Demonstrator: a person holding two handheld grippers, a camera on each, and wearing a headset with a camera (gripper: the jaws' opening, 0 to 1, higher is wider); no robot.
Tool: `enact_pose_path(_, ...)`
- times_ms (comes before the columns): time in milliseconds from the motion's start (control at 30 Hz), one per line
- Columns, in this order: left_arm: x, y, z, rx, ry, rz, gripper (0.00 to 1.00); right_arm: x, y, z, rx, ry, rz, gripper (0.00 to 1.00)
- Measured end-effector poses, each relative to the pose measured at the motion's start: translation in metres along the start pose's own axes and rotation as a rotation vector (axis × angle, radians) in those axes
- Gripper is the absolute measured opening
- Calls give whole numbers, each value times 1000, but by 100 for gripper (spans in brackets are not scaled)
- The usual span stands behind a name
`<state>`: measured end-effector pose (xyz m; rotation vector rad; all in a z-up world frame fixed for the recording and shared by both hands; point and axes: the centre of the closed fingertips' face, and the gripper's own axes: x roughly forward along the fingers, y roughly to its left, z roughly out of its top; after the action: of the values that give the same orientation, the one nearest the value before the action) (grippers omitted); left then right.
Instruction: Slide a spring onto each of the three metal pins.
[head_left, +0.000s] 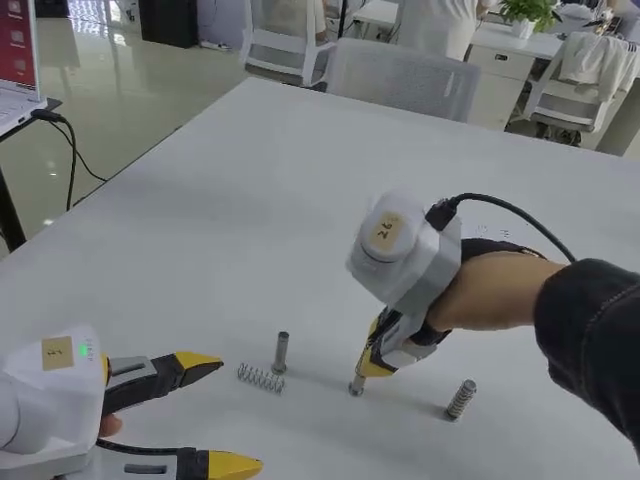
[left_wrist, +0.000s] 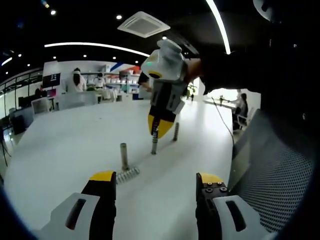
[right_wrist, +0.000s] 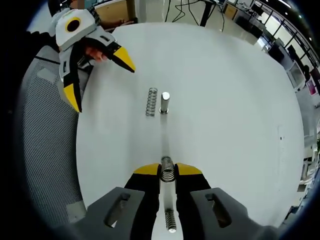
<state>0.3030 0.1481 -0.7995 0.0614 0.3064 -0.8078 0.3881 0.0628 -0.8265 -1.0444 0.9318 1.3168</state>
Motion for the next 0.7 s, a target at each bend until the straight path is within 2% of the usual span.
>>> enact_pose_path(700, -1, 1, -1, -4, 5, 4, 59, 22, 2, -10, 7, 29, 2, 9)
